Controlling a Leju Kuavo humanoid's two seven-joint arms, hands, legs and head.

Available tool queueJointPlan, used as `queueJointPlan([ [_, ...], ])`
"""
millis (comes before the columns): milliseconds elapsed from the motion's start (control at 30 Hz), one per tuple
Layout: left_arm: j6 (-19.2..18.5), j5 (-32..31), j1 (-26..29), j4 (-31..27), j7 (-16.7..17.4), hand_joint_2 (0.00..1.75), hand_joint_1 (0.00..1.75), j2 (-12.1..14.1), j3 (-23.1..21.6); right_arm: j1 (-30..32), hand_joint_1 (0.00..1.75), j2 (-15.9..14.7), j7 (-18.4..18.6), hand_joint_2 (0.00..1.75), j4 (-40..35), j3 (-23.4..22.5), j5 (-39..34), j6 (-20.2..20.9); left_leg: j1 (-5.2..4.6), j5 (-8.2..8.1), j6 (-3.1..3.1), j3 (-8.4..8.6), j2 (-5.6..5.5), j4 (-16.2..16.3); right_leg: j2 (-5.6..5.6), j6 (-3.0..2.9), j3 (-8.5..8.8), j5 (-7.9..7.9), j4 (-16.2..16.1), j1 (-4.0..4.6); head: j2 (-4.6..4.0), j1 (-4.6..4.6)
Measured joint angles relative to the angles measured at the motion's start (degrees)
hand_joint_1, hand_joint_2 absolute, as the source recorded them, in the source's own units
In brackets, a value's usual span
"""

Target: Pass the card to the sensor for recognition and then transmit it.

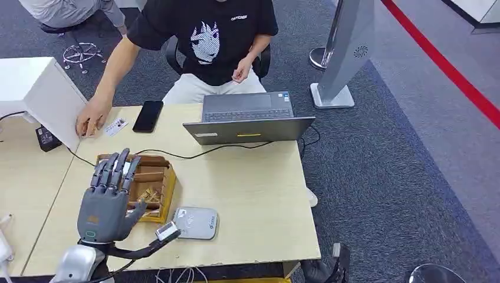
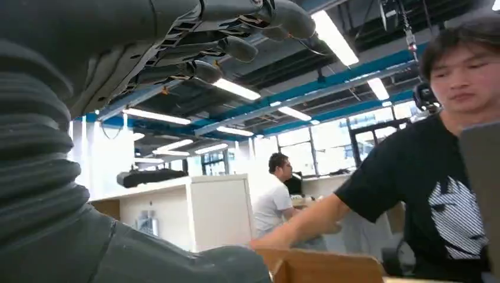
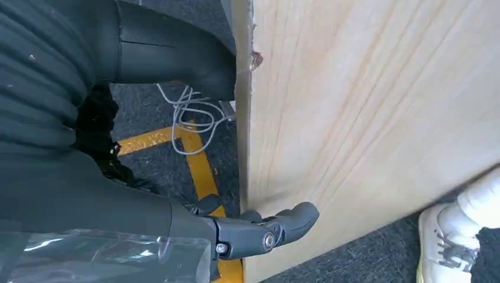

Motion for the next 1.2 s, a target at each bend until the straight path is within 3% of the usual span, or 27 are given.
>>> queueJointPlan([
  [333, -0.2, 0.2, 3.4, 4.7, 4.3, 1.75, 0.00, 3.7, -1.9, 0.3, 0.00, -0.2, 0.0, 1.75, -0.1, -0.4, 0.4, 0.0, 0.00, -0.02, 0.04, -0.02, -0.02, 0.0, -0.01, 0.03, 0.00, -0.02, 0.0, 0.00, 0.00, 0.00],
  [500, -0.2, -0.4, 3.5, 10.6, 5.7, 1.75, 0.00, 4.8, -0.9, 0.3, 0.00, -0.2, 0.1, 1.75, -0.1, -0.4, 1.2, 0.0, 0.00, -0.02, 0.04, -0.02, -0.03, 0.0, -0.03, 0.03, 0.01, -0.02, 0.0, 0.00, 0.00, 0.00],
  [900, 2.5, -1.2, 2.8, 15.1, 5.6, 1.75, 0.00, 5.1, 3.8, 0.2, 0.00, -0.1, 0.2, 1.75, -0.1, -0.4, 1.3, 0.4, -0.01, -0.02, 0.04, -0.04, -0.10, 0.0, -0.10, 0.03, 0.01, -0.02, 0.0, 0.00, 0.00, 0.00],
  [1200, 5.0, -2.3, 2.3, 16.1, 2.8, 1.75, 0.00, 4.2, 6.8, 0.2, 0.00, -0.1, 0.3, 1.75, -0.1, -0.3, 2.1, 0.6, -0.01, -0.02, 0.04, -0.05, -0.10, 0.0, -0.12, 0.03, 0.01, -0.02, 0.0, -0.01, 0.00, 0.00],
])
